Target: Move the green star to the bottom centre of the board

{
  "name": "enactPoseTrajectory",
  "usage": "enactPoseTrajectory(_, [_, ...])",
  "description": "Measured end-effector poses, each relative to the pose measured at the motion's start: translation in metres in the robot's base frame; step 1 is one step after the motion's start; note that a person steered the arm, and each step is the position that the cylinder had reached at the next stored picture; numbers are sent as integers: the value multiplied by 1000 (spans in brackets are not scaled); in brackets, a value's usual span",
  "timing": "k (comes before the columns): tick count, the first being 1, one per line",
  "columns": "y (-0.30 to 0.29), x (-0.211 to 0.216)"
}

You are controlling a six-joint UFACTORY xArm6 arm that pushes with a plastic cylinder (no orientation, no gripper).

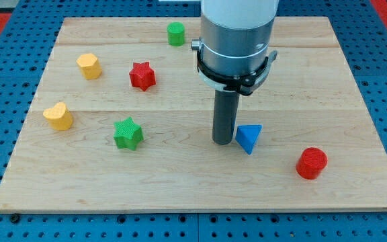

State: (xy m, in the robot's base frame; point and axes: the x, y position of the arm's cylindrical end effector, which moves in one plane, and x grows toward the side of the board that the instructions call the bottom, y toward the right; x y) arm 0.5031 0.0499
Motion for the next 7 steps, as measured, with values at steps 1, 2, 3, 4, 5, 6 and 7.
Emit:
enactPoseTrajectory(1, [56, 0])
enactPoseTrajectory(2, [101, 0])
enactPoseTrajectory(3, [61, -13])
enactPoseTrajectory(4, [7, -39])
enactPoseTrajectory(5, [6, -39])
enactPoseTrajectory(6, [6, -41])
enactPoseTrajectory(7, [-20, -43])
